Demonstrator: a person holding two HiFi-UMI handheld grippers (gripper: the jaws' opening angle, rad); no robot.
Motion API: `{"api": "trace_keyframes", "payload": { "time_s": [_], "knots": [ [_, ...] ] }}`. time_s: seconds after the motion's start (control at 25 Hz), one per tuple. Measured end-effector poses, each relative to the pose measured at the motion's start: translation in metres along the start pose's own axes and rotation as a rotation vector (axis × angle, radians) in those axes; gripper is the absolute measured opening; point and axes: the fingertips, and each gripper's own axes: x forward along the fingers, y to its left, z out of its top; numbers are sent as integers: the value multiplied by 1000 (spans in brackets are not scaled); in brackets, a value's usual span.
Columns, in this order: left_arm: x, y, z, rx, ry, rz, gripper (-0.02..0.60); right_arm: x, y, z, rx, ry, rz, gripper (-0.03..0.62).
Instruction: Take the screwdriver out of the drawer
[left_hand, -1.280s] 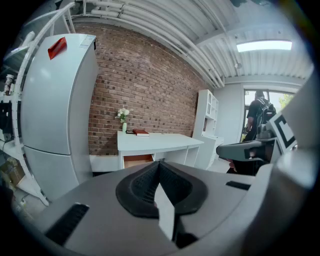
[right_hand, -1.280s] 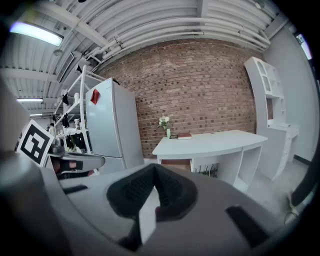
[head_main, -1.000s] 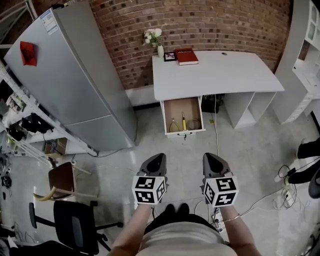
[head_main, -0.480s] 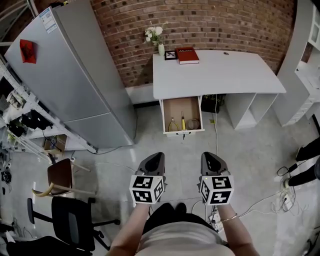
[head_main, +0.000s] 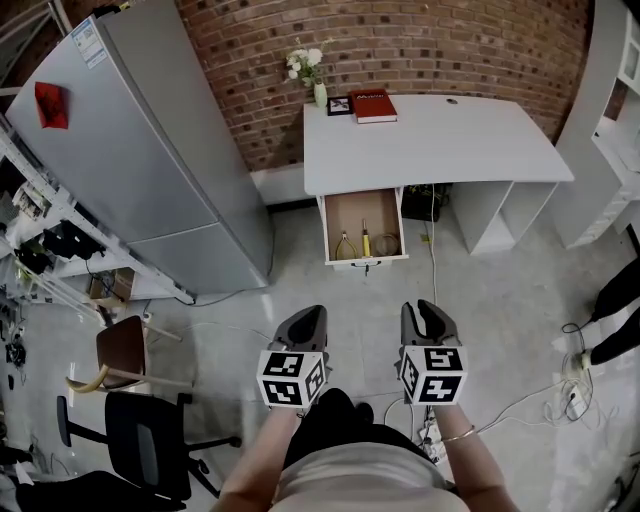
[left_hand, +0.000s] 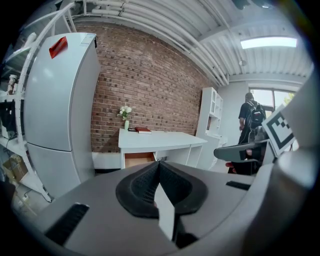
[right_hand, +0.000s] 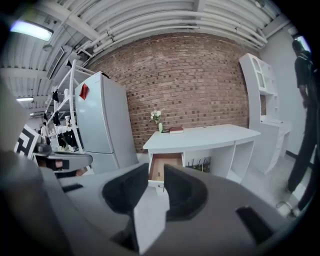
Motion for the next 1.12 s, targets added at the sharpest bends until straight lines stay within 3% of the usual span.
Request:
{"api": "trace_keyframes", "payload": {
  "time_s": [0.28,0.64,1.12],
  "knots": [
    [14,6,-9,-21,35,-9,-8,20,-2,-5,51,31,17,164],
    [58,48,3,-44,49,-40,-8,81,4,8,98,53,1,166],
    [158,130,36,-73,86,-64,-6,200,15,39,115,111,-17,166]
  ]
}}
